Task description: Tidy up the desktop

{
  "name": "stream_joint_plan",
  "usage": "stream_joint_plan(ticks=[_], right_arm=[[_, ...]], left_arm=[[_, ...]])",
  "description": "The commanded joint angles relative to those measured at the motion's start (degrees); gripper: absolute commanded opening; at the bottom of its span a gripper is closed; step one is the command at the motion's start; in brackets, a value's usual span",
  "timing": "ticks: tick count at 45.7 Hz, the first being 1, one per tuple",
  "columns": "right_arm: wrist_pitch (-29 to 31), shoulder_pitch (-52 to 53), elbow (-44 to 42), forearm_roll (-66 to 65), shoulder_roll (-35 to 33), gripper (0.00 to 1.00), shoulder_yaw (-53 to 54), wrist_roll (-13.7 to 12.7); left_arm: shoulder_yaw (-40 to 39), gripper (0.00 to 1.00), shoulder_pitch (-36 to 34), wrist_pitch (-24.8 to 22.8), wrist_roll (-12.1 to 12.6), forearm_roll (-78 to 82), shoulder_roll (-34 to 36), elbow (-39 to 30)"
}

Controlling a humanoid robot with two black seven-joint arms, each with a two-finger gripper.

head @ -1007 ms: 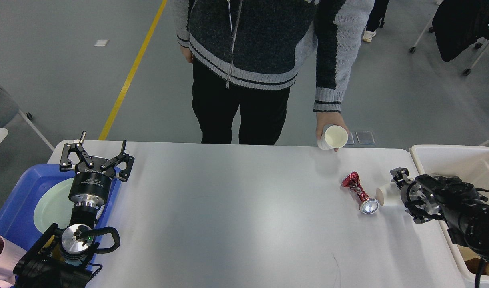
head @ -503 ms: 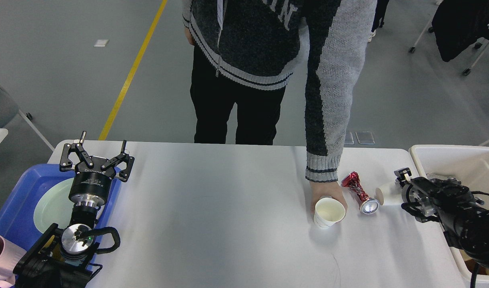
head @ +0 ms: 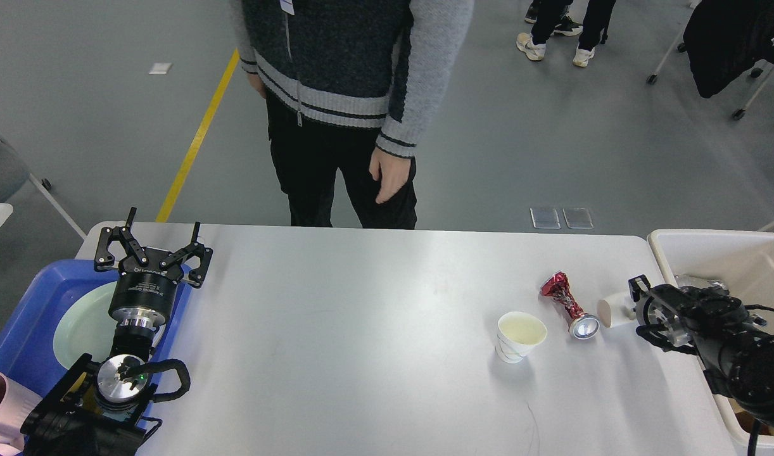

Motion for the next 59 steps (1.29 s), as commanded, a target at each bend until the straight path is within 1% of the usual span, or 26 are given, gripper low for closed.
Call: stream_joint_plan(ticks=[1, 7, 11, 15, 19, 22, 27, 35, 39, 43, 50, 51, 52, 54, 56, 59], right_arm=[[0.6, 0.5, 0.6, -0.1, -0.2, 0.00, -0.1, -0.4], [1.6, 2.3, 0.9, -1.9, -1.8, 0.00, 0.0, -2.1], [4.3, 6.2, 4.5, -3.0, -4.9, 0.00, 0.2, -2.2], [5.7, 11.0, 10.3, -4.2, -9.3, 0.00, -0.2, -2.9], [6.6, 16.4, 17.5, -9.1, -11.6, 0.00, -1.7, -5.9], [7.9, 22.3, 23.6, -13.3, -13.4, 0.00, -4.3, -7.3], [10.8, 32.0, 32.8, -16.4, -15.6, 0.00, -10.3, -7.4], [11.6, 46.1, 44.0, -16.4, -14.1, 0.00, -23.6, -7.4], [12.2, 54.1, 50.9, -16.5, -12.9, 0.00, -28.4, -7.3], [15.0, 61.5, 56.5, -16.7, -10.7, 0.00, -33.2, -7.0], [23.6, 70.5, 62.0, -16.7, -9.4, 0.00, -35.0, -6.6], [26.8, 74.9, 64.8, -16.7, -9.4, 0.00, -35.3, -6.3], [28.2, 76.5, 66.0, -16.7, -9.3, 0.00, -35.5, -6.0], [30.4, 79.7, 68.1, -16.8, -9.2, 0.00, -36.0, -5.2], [32.5, 82.6, 69.9, -16.9, -9.2, 0.00, -36.8, -3.8], [34.9, 86.3, 72.8, -18.0, -9.0, 0.00, -38.6, -0.3]], left_arm=[[0.0, 0.96, 0.0, 0.0, 0.0, 0.0, 0.0, 0.0], [0.0, 0.96, 0.0, 0.0, 0.0, 0.0, 0.0, 0.0], [0.0, 0.96, 0.0, 0.0, 0.0, 0.0, 0.0, 0.0], [0.0, 0.96, 0.0, 0.0, 0.0, 0.0, 0.0, 0.0], [0.0, 0.96, 0.0, 0.0, 0.0, 0.0, 0.0, 0.0], [0.0, 0.96, 0.0, 0.0, 0.0, 0.0, 0.0, 0.0], [0.0, 0.96, 0.0, 0.0, 0.0, 0.0, 0.0, 0.0], [0.0, 0.96, 0.0, 0.0, 0.0, 0.0, 0.0, 0.0], [0.0, 0.96, 0.0, 0.0, 0.0, 0.0, -0.1, 0.0], [0.0, 0.96, 0.0, 0.0, 0.0, 0.0, 0.0, 0.0], [0.0, 0.96, 0.0, 0.0, 0.0, 0.0, -0.1, 0.0], [0.0, 0.96, 0.0, 0.0, 0.0, 0.0, 0.0, 0.0], [0.0, 0.96, 0.0, 0.0, 0.0, 0.0, 0.0, 0.0], [0.0, 0.96, 0.0, 0.0, 0.0, 0.0, 0.0, 0.0], [0.0, 0.96, 0.0, 0.0, 0.0, 0.0, 0.0, 0.0], [0.0, 0.96, 0.0, 0.0, 0.0, 0.0, 0.0, 0.0]])
